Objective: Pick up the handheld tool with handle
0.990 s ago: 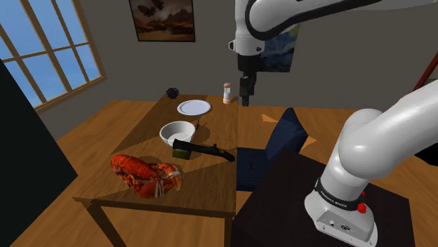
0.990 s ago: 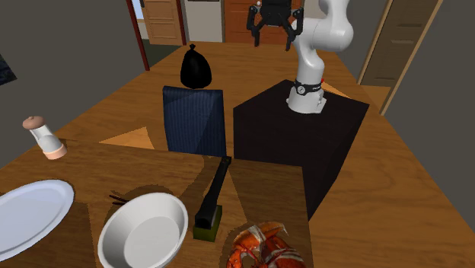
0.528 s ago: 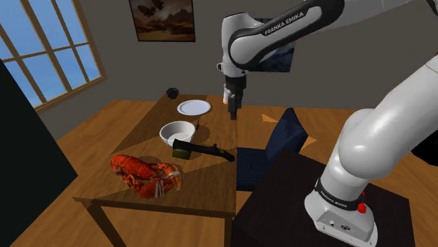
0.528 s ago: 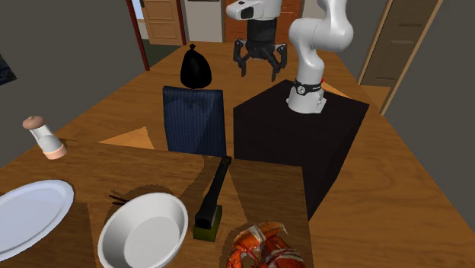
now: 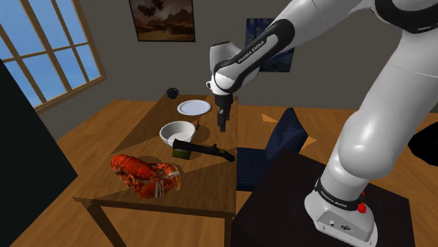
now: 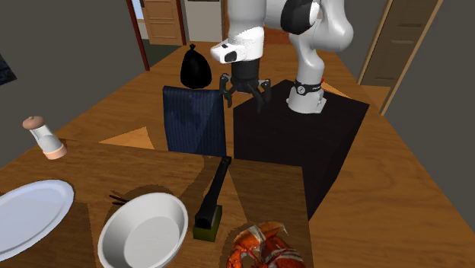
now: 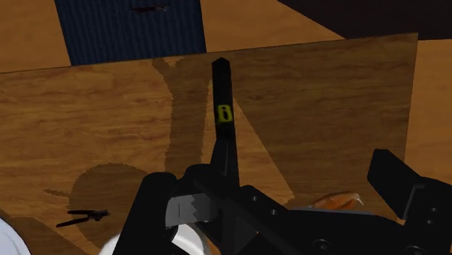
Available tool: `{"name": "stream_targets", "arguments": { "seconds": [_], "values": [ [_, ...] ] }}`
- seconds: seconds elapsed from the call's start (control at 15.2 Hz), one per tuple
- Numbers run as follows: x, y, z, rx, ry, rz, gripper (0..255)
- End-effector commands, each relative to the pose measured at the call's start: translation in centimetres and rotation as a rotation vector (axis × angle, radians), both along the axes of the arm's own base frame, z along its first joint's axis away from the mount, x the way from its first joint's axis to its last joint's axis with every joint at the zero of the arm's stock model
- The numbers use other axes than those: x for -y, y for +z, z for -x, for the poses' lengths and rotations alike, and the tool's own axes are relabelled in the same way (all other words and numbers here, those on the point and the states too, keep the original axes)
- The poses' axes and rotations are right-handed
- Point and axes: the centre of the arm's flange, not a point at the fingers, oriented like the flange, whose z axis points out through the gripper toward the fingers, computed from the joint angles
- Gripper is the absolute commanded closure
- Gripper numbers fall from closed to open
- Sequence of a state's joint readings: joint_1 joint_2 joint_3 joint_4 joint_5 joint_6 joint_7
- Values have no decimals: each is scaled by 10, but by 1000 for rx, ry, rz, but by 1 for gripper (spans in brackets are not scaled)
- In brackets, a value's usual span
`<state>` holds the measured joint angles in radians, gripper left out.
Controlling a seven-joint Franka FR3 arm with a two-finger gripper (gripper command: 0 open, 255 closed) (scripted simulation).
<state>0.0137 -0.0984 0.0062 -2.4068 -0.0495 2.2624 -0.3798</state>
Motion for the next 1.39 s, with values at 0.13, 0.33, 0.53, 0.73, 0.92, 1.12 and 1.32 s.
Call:
{"name": "stream_targets", "arguments": {
  "seconds": [0.13,0.33,0.53,0.73,0.92,1.12,1.32],
  "values": [
    [2,-44,-33,1,33,-1,0],
    [2,-77,-55,1,58,-1,0],
    [2,-109,-78,1,82,-2,0],
    [1,-142,-100,1,107,-2,0],
    [-1,-174,-123,1,131,-3,0],
    [-1,-188,-125,1,134,-3,0],
    [-1,-204,-125,1,134,-3,0]
  ]
}}
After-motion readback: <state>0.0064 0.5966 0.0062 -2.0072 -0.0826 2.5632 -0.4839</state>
